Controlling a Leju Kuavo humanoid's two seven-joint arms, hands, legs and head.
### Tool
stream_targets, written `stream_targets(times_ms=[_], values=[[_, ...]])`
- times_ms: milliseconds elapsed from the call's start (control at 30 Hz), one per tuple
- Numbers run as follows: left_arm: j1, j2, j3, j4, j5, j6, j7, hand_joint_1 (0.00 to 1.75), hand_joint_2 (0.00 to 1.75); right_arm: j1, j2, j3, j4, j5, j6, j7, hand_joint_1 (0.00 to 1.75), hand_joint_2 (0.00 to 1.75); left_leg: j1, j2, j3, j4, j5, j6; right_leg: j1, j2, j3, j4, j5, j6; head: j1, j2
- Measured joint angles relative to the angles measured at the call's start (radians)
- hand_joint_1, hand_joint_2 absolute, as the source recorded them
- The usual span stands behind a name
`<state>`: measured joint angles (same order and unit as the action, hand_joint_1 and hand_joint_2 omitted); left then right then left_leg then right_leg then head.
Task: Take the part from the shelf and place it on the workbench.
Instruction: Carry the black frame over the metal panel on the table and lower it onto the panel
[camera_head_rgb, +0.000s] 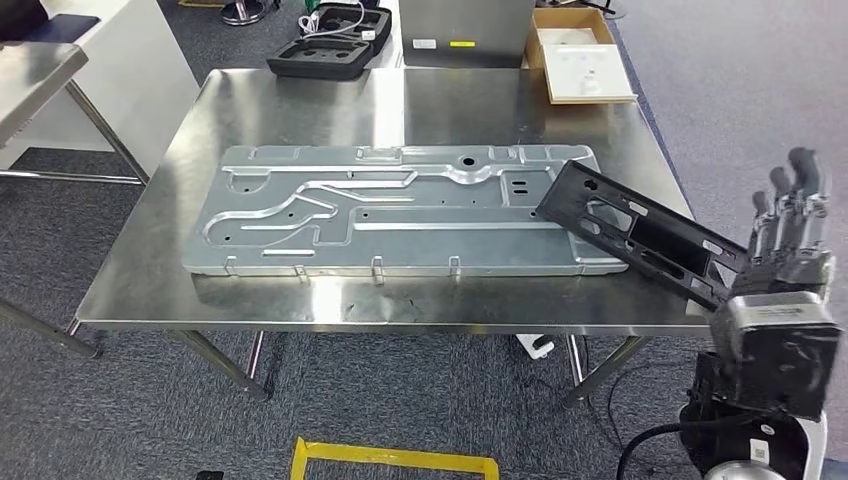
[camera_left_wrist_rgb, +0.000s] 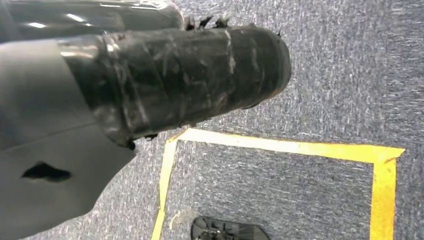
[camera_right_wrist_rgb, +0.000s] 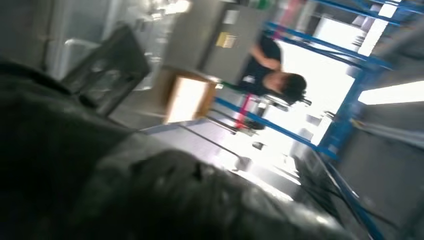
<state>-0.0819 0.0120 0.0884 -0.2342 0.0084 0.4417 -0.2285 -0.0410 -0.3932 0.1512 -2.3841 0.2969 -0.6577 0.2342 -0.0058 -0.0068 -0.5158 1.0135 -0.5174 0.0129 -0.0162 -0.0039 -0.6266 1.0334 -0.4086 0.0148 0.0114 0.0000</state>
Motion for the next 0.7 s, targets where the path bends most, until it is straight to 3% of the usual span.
stream_targets(times_ms=[67,100,200,233,267,300,333,400,433,467,567,633,700], values=[[0.002,-0.001,0.000,0.000,0.000,-0.007,0.001,0.00,0.00,0.015,0.024,-0.021,-0.030,-0.025,0.000,-0.029,0.00,0.00,0.002,0.003,-0.004,-0.008,0.017,0.014,-0.001,0.002,-0.003,0.001,0.001,0.012,0.000,0.000],[0.002,-0.002,0.000,0.000,0.000,-0.010,0.002,0.00,0.00,0.021,0.035,-0.032,-0.045,-0.034,0.000,-0.041,0.00,0.00,0.004,0.006,-0.008,-0.014,0.028,0.022,-0.001,0.003,-0.011,0.018,-0.019,0.016,0.002,0.000],[0.001,-0.003,0.000,0.000,0.000,-0.013,0.006,0.00,0.00,0.037,0.074,-0.067,-0.086,-0.042,0.000,-0.077,0.00,0.00,0.005,0.013,-0.038,-0.018,0.058,0.039,-0.002,0.005,-0.065,0.178,-0.152,0.020,0.005,0.000],[0.001,-0.004,0.000,0.000,0.000,-0.013,0.008,0.00,0.00,0.043,0.087,-0.080,-0.099,-0.041,0.000,-0.087,0.00,0.00,0.004,0.014,-0.051,-0.016,0.065,0.040,-0.003,0.005,-0.077,0.233,-0.183,0.021,0.005,0.000],[0.001,-0.004,0.000,0.000,0.000,-0.013,0.009,0.00,0.00,0.048,0.100,-0.092,-0.112,-0.039,0.000,-0.096,0.00,0.00,0.004,0.014,-0.063,-0.013,0.072,0.040,-0.003,0.005,-0.074,0.260,-0.194,0.022,0.004,0.000],[0.001,-0.004,0.000,0.001,-0.001,-0.012,0.010,0.00,0.00,0.052,0.110,-0.103,-0.123,-0.035,0.000,-0.104,0.00,0.00,0.003,0.015,-0.075,-0.009,0.078,0.038,-0.003,0.005,-0.052,0.248,-0.185,0.023,0.005,0.000],[0.001,-0.004,0.000,0.001,-0.001,-0.012,0.010,0.00,0.00,0.055,0.120,-0.113,-0.133,-0.030,0.000,-0.113,0.00,0.00,0.003,0.015,-0.086,-0.005,0.084,0.035,-0.004,0.005,-0.011,0.201,-0.164,0.023,0.005,0.000],[0.000,-0.004,0.000,0.001,-0.001,-0.012,0.011,0.00,0.00,0.056,0.137,-0.128,-0.151,-0.019,0.000,-0.137,0.00,0.00,0.003,0.014,-0.105,0.008,0.092,0.028,-0.003,0.004,0.085,0.066,-0.130,0.019,0.004,0.000],[0.000,-0.005,0.000,0.001,-0.001,-0.012,0.012,0.00,0.00,0.057,0.147,-0.135,-0.159,-0.012,0.000,-0.149,0.00,0.00,0.002,0.014,-0.110,0.013,0.095,0.023,-0.001,0.005,0.112,0.022,-0.120,0.015,0.004,0.000],[-0.001,-0.005,0.000,0.001,-0.001,-0.012,0.013,0.00,0.00,0.059,0.156,-0.141,-0.167,-0.005,0.000,-0.162,0.00,0.00,0.002,0.014,-0.114,0.017,0.100,0.017,0.002,0.006,0.122,-0.002,-0.118,0.010,0.004,0.000],[0.000,-0.004,0.000,0.002,0.000,-0.010,0.016,0.00,0.00,0.063,0.181,-0.155,-0.183,0.025,0.001,-0.198,0.00,0.00,0.003,0.012,-0.121,0.021,0.109,-0.001,0.004,0.006,0.104,-0.011,-0.102,-0.012,0.003,0.000],[0.001,-0.006,0.000,0.002,0.001,-0.010,0.018,0.00,0.00,0.066,0.192,-0.158,-0.189,0.047,0.001,-0.212,0.00,0.00,0.005,0.010,-0.138,0.049,0.072,-0.012,0.000,0.004,0.089,-0.015,-0.085,-0.025,0.001,0.000],[0.002,-0.008,0.000,0.003,0.002,-0.010,0.019,0.00,0.00,0.069,0.196,-0.158,-0.191,0.056,0.001,-0.216,0.00,0.00,0.007,0.009,-0.150,0.076,0.035,-0.016,-0.001,0.003,0.080,-0.016,-0.078,-0.030,-0.001,0.000]])
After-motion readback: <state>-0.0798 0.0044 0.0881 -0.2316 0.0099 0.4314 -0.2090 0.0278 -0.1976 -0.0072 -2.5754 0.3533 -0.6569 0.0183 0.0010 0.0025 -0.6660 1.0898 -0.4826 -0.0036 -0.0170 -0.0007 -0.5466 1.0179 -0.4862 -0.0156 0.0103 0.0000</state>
